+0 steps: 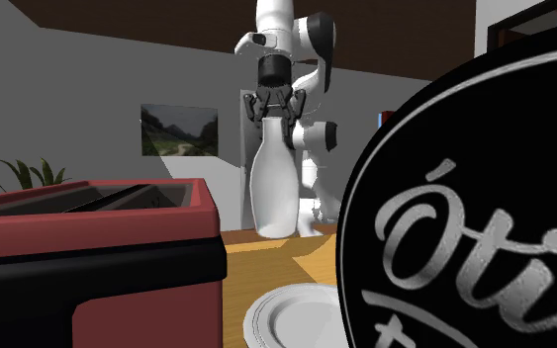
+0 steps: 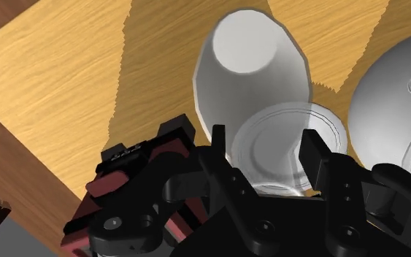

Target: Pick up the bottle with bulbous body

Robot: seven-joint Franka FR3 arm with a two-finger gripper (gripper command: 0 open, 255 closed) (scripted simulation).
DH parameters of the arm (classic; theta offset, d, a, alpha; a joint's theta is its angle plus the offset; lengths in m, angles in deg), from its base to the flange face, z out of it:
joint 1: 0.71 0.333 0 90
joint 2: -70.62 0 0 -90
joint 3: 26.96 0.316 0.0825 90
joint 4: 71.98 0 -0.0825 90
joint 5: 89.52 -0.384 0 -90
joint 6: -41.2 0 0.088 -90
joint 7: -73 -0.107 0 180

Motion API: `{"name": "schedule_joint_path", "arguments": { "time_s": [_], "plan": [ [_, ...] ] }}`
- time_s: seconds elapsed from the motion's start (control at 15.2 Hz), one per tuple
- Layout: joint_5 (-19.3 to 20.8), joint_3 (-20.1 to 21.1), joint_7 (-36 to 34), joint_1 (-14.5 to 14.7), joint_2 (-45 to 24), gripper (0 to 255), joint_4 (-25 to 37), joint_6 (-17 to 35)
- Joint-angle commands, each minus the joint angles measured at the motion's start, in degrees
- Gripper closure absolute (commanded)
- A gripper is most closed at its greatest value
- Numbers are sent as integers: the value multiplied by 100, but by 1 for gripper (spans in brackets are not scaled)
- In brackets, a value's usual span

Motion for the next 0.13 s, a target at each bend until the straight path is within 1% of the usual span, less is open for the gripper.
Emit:
{"name": "schedule_joint_path", "arguments": {
  "time_s": [0.0, 0.07],
  "plan": [
    [-15, -7, 2, -7, -84, 255, 230, -145],
    [-15, -7, 2, -7, -83, 255, 227, -144]
  ]
}}
